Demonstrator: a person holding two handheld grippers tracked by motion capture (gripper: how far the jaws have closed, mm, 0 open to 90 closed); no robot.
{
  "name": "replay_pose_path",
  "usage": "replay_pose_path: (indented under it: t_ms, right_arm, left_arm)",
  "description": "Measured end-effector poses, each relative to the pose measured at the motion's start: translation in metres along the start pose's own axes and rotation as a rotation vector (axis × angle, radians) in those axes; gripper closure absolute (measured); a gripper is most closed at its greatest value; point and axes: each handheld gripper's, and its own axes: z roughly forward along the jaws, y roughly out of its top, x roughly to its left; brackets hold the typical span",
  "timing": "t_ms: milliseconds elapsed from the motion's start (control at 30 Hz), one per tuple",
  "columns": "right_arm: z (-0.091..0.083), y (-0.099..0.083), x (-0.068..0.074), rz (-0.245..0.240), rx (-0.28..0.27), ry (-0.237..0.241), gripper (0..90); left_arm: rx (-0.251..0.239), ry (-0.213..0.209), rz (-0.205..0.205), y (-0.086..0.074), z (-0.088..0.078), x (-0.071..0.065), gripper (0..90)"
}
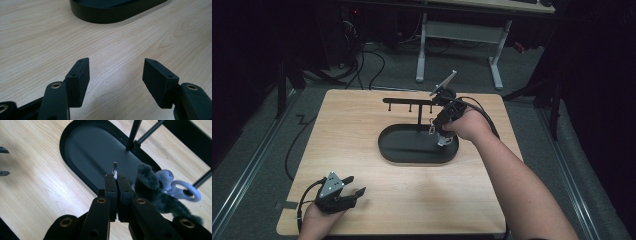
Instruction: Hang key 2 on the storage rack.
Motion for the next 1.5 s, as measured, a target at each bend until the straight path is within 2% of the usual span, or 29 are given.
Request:
replay_pose_path:
  t_ms: [100, 133, 267, 300, 400, 467, 567, 800, 1000, 1500]
  right_arm:
    - [0.002, 0.005, -0.001, 0.013, 0.003, 0.006, 89.3]
    - [0.003, 0.006, -0.003, -0.008, -0.007, 0.005, 89.3]
    - [0.002, 0.013, -0.007, 0.004, -0.014, 0.001, 89.3]
    - [0.002, 0.014, -0.007, 0.022, -0.018, 0.002, 89.4]
    - [0.002, 0.016, -0.01, 0.014, -0.028, -0.003, 89.3]
    - [0.002, 0.016, -0.01, 0.041, -0.024, -0.003, 89.3]
    - [0.003, 0.017, -0.013, 0.031, -0.031, -0.005, 89.3]
    - [0.004, 0.019, -0.019, 0.051, -0.039, 0.007, 89.3]
    - [0.005, 0.024, -0.023, 0.053, -0.035, -0.016, 89.2]
    - [0.015, 0.03, -0.033, 0.083, -0.084, -0.055, 87.3]
  left_arm:
    - [0.005, 0.001, 0.008, 0.0, 0.0, 0.0, 39.2]
    - [0.002, 0.001, 0.006, 0.0, 0.0, 0.001, 39.2]
    - [0.006, 0.0, 0.008, -0.001, 0.001, -0.001, 39.2]
    - [0.008, 0.0, 0.009, -0.001, 0.0, -0.001, 39.2]
    - [0.003, 0.002, 0.008, -0.001, -0.001, -0.001, 39.2]
    - [0.005, 0.002, 0.009, -0.001, -0.001, -0.001, 39.2]
    - [0.005, 0.001, 0.009, -0.001, -0.001, -0.001, 39.2]
    - [0.006, 0.001, 0.01, -0.001, -0.001, -0.001, 39.2]
    - [0.006, 0.0, 0.012, -0.001, -0.001, -0.001, 39.2]
    - [0.015, -0.008, 0.022, -0.001, -0.001, -0.003, 39.2]
